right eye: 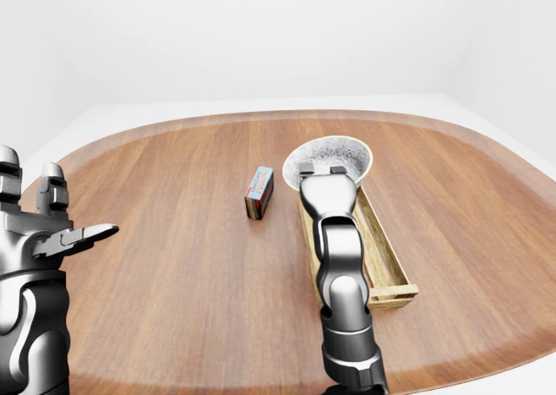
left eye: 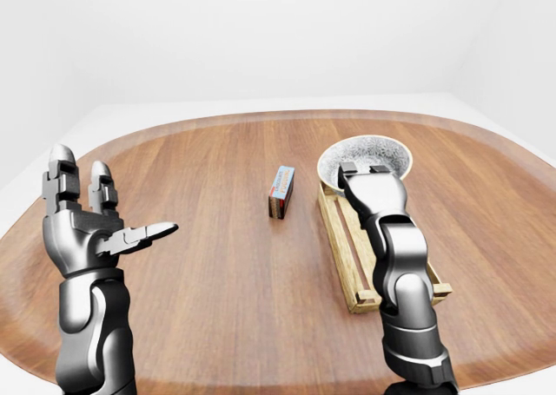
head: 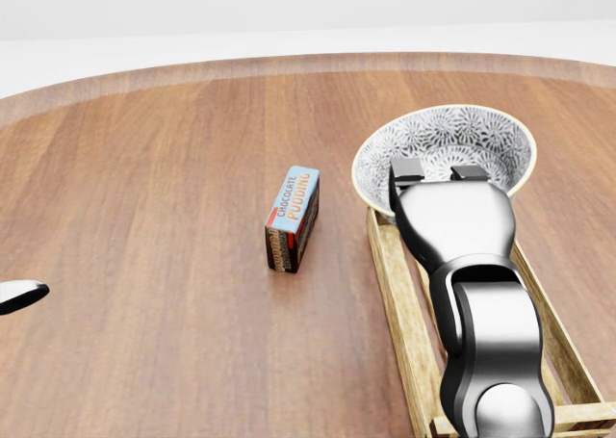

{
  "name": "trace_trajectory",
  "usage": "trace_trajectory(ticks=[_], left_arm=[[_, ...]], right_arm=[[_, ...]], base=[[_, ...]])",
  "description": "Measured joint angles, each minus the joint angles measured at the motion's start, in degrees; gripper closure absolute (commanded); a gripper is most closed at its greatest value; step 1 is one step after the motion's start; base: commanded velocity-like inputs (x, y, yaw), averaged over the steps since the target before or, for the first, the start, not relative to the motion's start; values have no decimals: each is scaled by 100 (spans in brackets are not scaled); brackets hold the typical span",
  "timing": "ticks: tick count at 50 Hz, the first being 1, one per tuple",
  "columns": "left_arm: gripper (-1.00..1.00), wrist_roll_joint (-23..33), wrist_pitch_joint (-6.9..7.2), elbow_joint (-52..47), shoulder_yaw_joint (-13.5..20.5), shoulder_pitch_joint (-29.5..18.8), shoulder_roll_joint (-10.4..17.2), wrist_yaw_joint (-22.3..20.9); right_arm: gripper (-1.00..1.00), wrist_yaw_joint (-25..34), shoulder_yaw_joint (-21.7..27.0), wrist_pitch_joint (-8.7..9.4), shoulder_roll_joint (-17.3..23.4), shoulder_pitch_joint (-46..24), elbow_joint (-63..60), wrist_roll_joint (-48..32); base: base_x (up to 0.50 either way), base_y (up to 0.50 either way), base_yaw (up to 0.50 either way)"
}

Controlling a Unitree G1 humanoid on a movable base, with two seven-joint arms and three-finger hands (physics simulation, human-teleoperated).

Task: Pick up the bowl on the left and put it in the tray.

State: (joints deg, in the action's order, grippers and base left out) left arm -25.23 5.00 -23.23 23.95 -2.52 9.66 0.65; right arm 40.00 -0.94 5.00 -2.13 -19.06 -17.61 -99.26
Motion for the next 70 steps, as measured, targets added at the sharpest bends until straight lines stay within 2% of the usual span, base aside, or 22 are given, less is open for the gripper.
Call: trace_trajectory(ticks=[28,70], left_arm=[[-100,42,0,-63,-24,26,-35,-2],[-100,84,0,24,-49,17,-38,-21]], right_arm=[[100,0,422,0,714,2,507,1400],[100,0,620,0,1350,44,1313,3496]], base=[[0,0,0],[0,0,0]])
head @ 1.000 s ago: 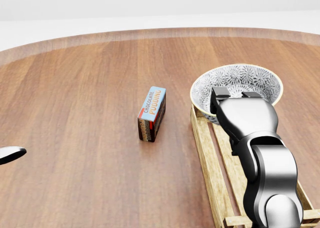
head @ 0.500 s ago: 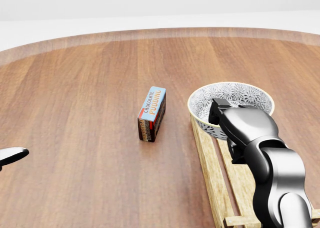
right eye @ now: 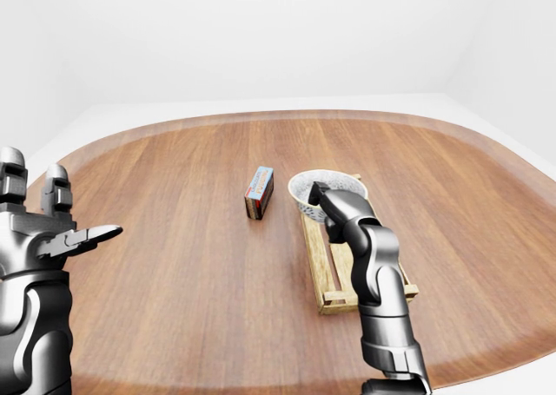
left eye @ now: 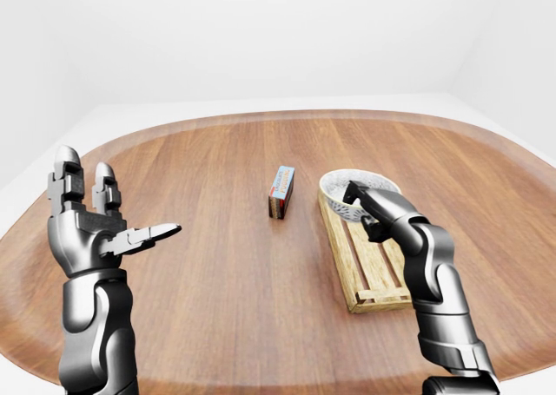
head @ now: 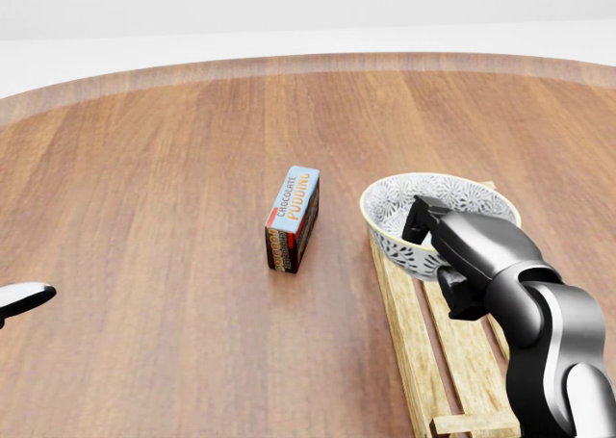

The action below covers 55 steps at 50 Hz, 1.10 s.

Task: Pick up the bowl on the left and put it in the tray.

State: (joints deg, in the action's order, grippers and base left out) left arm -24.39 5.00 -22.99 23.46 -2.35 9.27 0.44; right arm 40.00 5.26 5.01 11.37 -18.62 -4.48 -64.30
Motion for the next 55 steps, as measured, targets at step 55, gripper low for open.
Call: trace_trajectory(ticks=[55], left_arm=[[-100,120,0,-78,-103,76,-96,-60]], right_arm=[[100,-952,243,0,538,27,1023,994]], base=[[0,0,0]])
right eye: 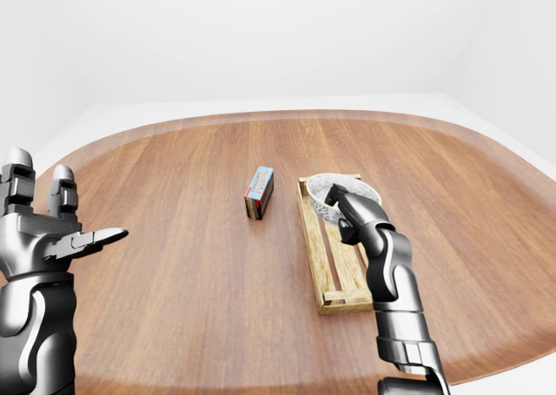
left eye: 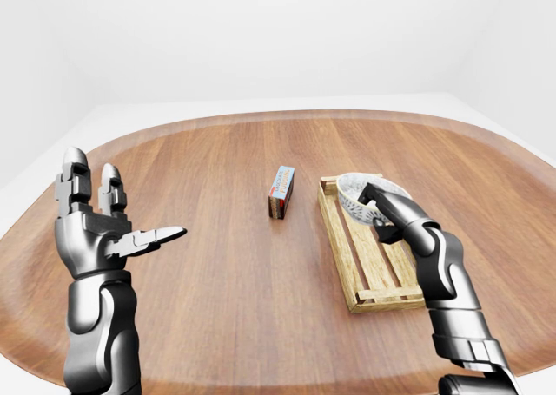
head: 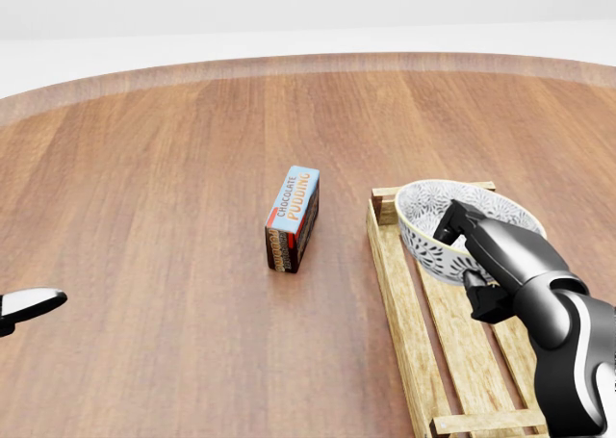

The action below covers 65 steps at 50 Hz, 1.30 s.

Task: Pick up the bowl on the left and put it in the tray.

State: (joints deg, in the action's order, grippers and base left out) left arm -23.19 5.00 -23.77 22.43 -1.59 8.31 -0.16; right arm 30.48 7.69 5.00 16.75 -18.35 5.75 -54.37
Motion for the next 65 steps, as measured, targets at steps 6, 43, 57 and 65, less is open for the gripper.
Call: trace_trajectory(ticks=[6,43,57,65], left_arm=[[-100,-5,0,3,3,-4,1,-2],[-100,-24,0,-33,8,17,-8,-13],[-100,-27,0,-68,4,31,-20,-21],[-100,-5,0,-74,-17,45,-37,-31]], right_arm=[[100,-261,-89,0,-34,-97,306,9],[100,-1071,-359,0,-15,-395,1602,-308],[100,-1259,-404,0,-25,-491,2052,-374],[100,-1345,-398,0,3,-489,2232,-347]], base=[[0,0,0],[0,0,0],[0,0,0],[0,0,0]])
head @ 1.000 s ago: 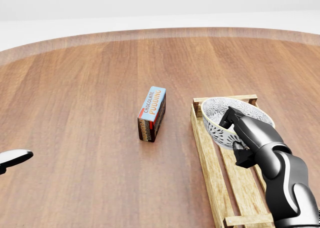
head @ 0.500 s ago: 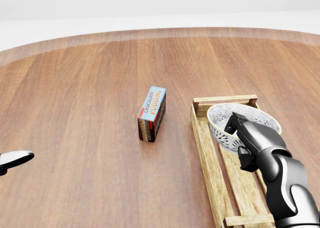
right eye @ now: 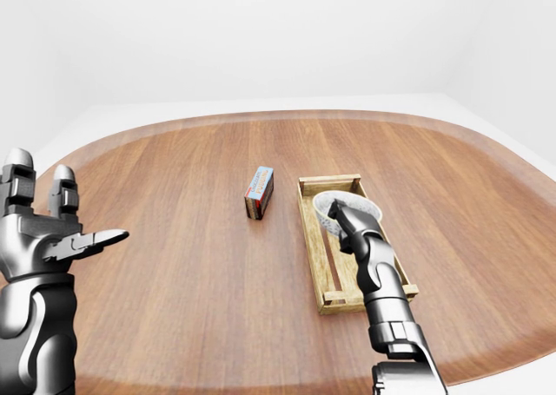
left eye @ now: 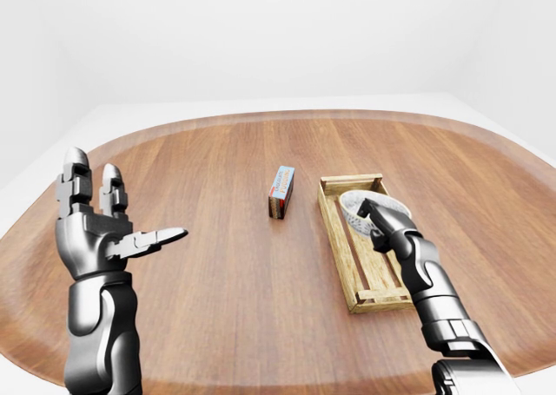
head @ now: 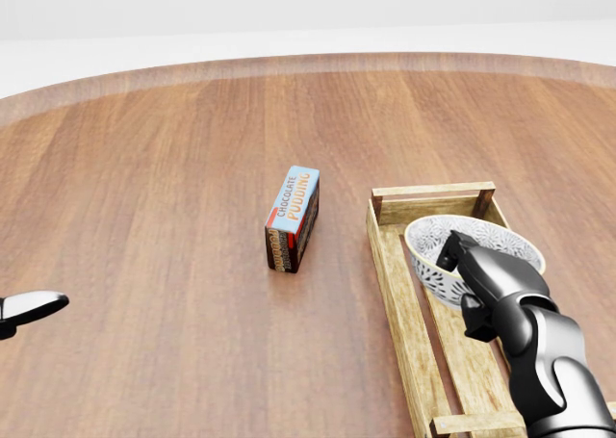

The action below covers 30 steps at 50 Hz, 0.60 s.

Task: Pick up the bowl on the left and put it in the tray.

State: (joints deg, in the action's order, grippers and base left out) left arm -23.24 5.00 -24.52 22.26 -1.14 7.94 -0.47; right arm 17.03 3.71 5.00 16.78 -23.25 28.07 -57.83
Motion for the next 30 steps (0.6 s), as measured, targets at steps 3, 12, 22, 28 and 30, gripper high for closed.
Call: trace_trajectory(ticks=[3,12,22,28,30], left_arm=[[-100,10,0,5,-9,2,-6,-5],[-100,10,0,11,-12,-6,-6,-4],[-100,2,0,31,-12,-22,3,3],[-100,-6,0,39,-12,-23,5,2],[-100,-8,0,37,-15,-21,4,3]], right_arm=[[100,-45,-2,0,5,-8,84,25],[100,-232,-22,0,2,-84,400,145],[100,-574,-76,0,-9,-260,988,413],[100,-725,-116,0,-5,-333,1256,565],[100,-758,-130,0,-3,-349,1319,604]], base=[[0,0,0],[0,0,0],[0,0,0],[0,0,0],[0,0,0]])
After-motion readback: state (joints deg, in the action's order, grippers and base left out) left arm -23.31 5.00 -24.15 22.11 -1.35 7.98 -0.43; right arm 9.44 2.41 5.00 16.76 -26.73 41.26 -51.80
